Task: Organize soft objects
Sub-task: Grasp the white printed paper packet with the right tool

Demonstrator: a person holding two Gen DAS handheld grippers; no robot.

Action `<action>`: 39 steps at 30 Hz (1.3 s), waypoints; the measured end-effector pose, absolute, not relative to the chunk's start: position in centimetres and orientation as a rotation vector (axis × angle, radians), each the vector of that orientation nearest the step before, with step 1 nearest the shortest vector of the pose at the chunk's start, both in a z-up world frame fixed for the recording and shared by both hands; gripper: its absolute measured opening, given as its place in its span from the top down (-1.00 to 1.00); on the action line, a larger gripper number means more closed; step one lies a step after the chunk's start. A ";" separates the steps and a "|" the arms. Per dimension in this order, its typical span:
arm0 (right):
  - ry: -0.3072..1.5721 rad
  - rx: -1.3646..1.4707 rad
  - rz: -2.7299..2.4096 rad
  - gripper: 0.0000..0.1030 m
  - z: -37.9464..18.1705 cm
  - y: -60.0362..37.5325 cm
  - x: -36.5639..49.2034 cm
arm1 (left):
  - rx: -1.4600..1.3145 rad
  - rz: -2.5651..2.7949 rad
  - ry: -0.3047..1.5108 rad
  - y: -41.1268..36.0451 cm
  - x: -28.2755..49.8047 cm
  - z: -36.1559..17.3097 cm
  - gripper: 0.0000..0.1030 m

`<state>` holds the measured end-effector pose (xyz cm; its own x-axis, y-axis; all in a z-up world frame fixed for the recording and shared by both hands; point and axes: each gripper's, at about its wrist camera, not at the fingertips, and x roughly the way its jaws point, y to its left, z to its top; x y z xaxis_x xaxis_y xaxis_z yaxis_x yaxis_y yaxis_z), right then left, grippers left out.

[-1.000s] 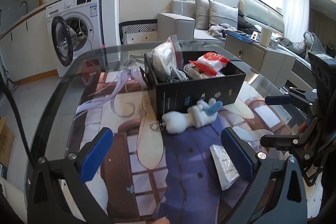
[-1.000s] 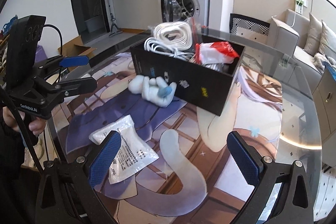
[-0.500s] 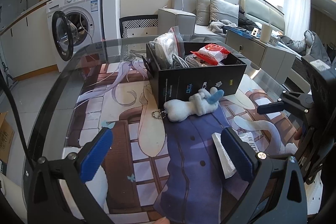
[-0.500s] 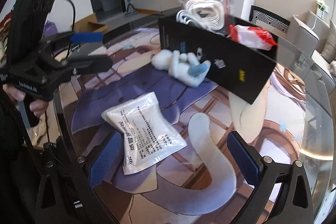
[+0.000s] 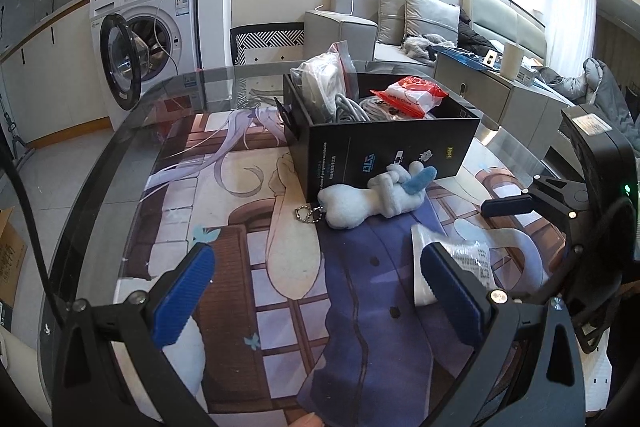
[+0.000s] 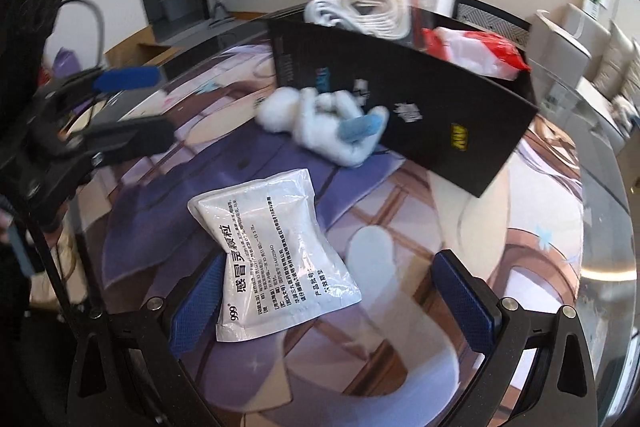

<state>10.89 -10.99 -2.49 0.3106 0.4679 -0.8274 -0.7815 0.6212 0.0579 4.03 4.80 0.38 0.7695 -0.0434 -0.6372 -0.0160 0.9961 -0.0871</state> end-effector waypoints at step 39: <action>0.893 -0.300 0.893 -0.03 0.7 -14.4 10.6 | -0.100 -0.012 0.712 5.0 5.1 -0.2 -1.00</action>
